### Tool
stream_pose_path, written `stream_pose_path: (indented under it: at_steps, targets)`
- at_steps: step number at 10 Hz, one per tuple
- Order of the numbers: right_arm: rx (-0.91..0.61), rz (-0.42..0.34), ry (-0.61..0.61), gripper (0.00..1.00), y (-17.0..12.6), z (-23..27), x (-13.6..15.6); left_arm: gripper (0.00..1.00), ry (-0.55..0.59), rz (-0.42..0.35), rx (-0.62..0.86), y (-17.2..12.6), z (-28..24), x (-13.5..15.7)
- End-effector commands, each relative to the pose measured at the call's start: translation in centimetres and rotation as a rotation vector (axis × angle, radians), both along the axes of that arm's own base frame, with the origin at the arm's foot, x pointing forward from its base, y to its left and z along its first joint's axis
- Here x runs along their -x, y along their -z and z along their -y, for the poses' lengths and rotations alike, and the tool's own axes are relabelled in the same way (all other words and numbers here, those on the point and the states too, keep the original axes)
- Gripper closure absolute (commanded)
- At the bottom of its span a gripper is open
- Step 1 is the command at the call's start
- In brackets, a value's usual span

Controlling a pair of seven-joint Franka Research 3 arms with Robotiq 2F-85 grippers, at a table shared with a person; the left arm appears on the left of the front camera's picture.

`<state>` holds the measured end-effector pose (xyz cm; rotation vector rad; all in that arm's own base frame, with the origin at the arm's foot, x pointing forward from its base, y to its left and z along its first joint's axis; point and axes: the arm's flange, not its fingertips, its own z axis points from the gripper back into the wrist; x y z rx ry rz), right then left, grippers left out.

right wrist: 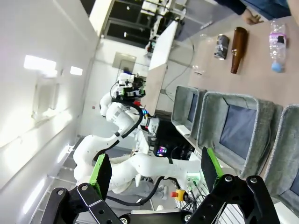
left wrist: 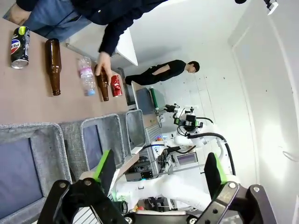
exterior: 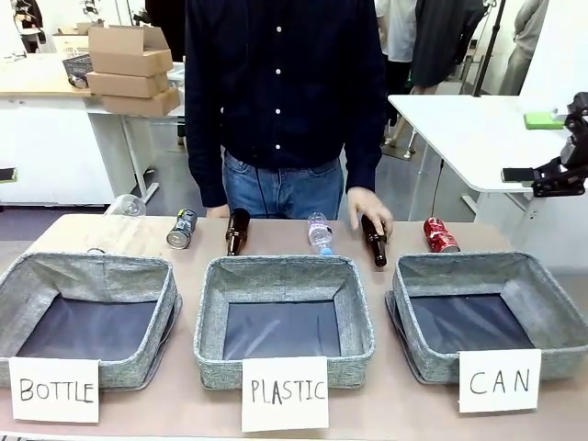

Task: Sort the can waste into the basket.
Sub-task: Pick up the can waste from the table and place it in the right Fabric basket.

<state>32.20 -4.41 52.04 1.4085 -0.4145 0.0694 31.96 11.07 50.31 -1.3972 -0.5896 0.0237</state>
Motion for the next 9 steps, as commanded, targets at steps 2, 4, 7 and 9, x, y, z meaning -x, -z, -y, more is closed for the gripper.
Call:
stream_pose_path:
  at_steps: [2,4,7,9]
  targets:
    - [-0.016,0.038,-0.003,0.00,-0.1,-0.1,-0.5,0.00,-0.047,-0.041,-0.117,-0.3,1.4,-2.6]
    - [-0.016,0.038,-0.003,0.00,-0.1,-0.1,-0.5,0.00,-0.103,-0.146,-0.351,0.4,4.8,-8.3]
    - [-0.016,0.038,-0.003,0.00,-0.1,-0.1,-0.5,0.00,-0.204,-0.146,-0.777,3.9,11.4,-16.5]
    - [-0.016,0.038,-0.003,0.00,-0.1,-0.1,-0.5,0.00,-0.222,-0.141,-0.931,7.1,15.2,-20.9]
